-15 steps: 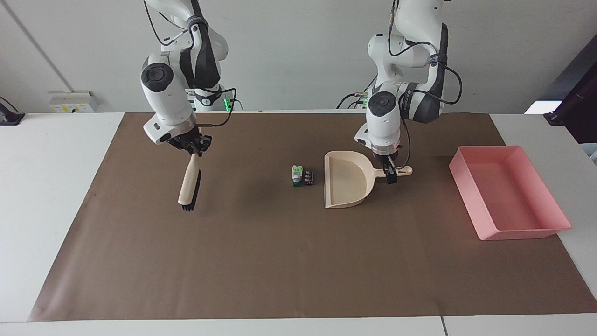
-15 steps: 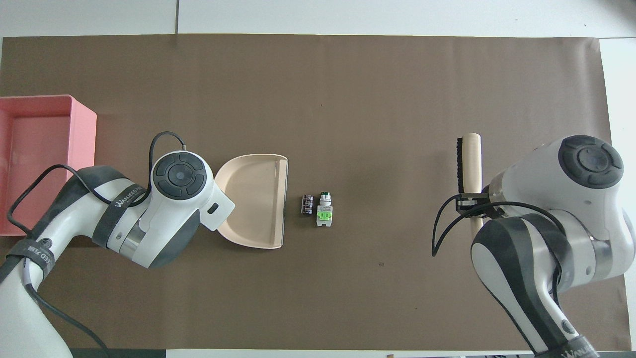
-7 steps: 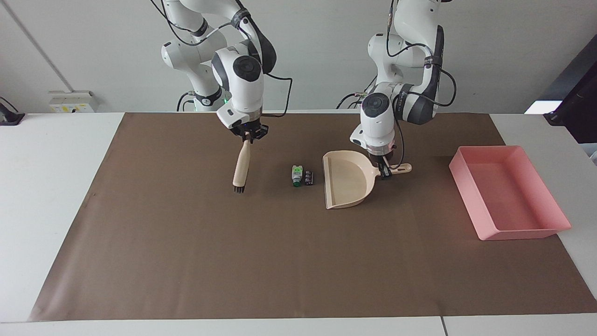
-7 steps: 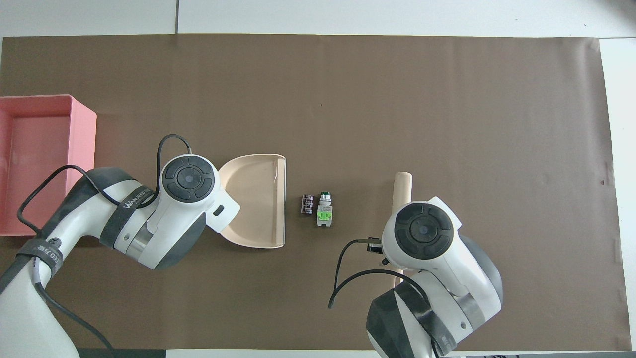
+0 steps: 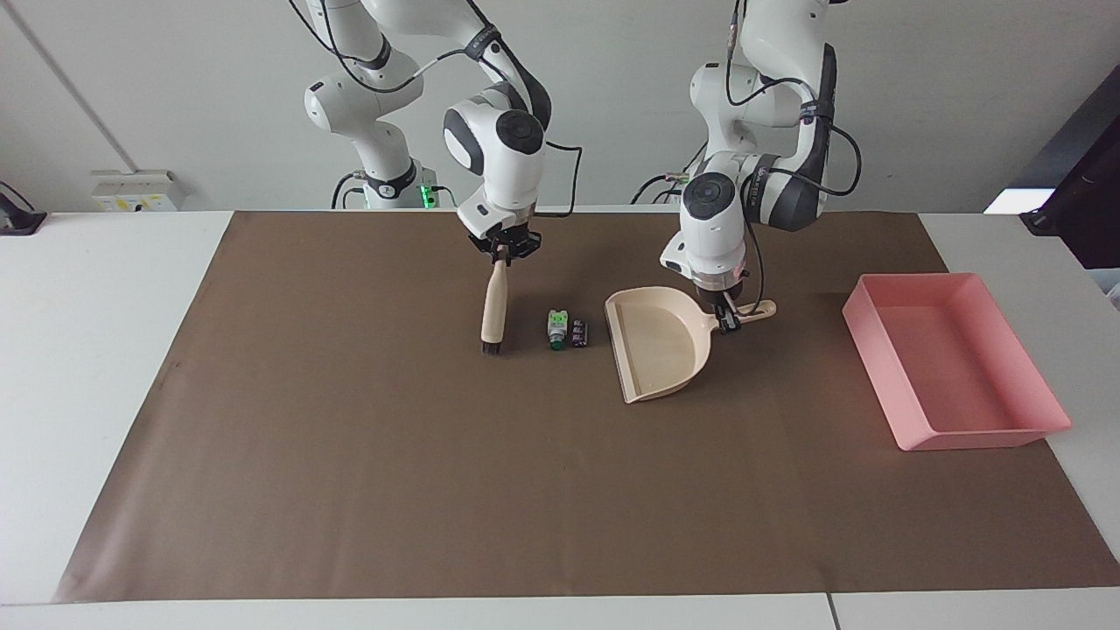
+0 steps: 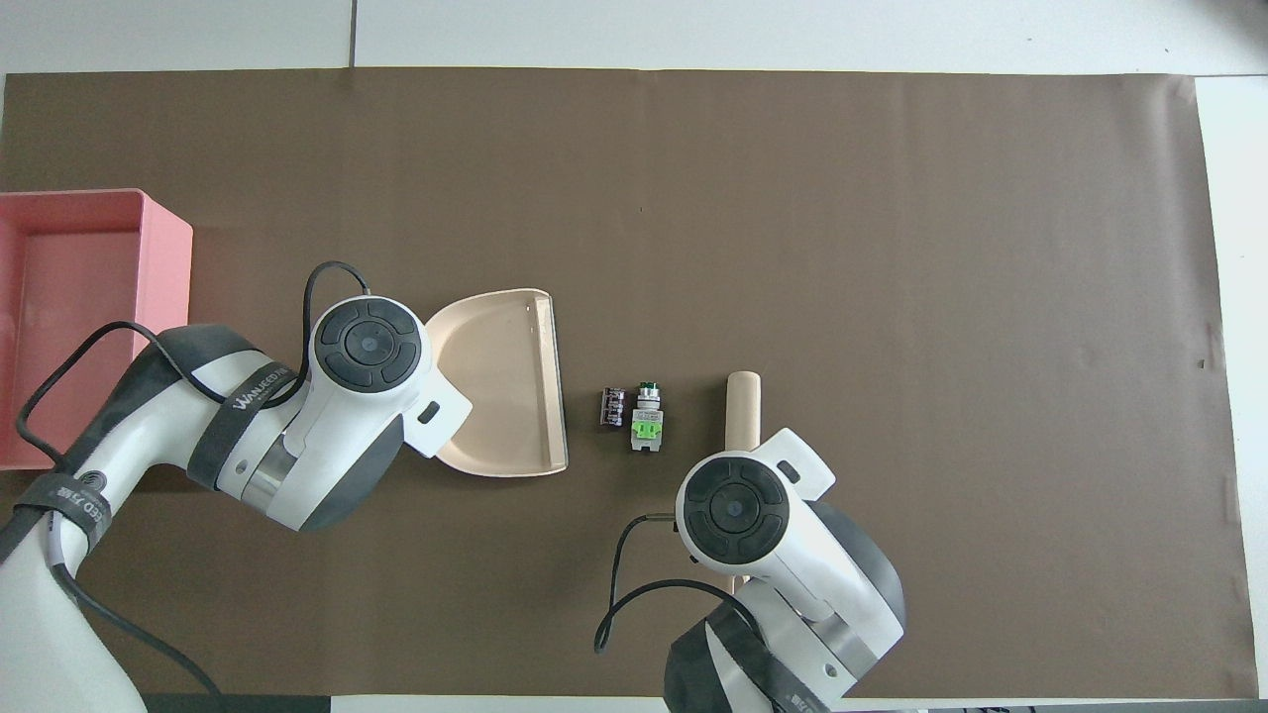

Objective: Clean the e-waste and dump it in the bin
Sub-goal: 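Sweep the e-waste pieces into the dustpan with the right gripper's brush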

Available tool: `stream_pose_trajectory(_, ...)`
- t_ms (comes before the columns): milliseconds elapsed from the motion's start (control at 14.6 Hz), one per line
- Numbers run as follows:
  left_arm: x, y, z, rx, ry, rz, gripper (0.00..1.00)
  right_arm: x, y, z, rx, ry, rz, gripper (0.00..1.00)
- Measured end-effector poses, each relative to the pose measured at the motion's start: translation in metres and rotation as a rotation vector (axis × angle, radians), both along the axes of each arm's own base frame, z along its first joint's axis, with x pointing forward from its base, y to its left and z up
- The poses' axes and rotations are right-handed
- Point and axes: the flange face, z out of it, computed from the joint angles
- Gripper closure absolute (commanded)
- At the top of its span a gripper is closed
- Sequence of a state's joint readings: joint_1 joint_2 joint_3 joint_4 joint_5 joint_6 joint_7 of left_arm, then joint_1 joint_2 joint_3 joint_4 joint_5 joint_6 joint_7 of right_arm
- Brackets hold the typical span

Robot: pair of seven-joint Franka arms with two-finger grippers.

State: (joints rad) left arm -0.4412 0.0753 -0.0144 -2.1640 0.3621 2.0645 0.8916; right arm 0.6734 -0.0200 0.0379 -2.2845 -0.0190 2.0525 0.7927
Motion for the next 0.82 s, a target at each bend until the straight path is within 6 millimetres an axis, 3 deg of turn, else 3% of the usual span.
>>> stream_pose_trajectory(548,-0.013,-0.026,-0.003,0.052,-0.005,-0.093,1.00,-0.001,0.056,-0.015,0.065,-0.017,-0.028,1.00)
stream_pose_trajectory(821,-0.014,-0.027,-0.009,0.058,0.012,-0.115,1.00,0.002,0.101,-0.020,0.205,-0.009,-0.038,1.00)
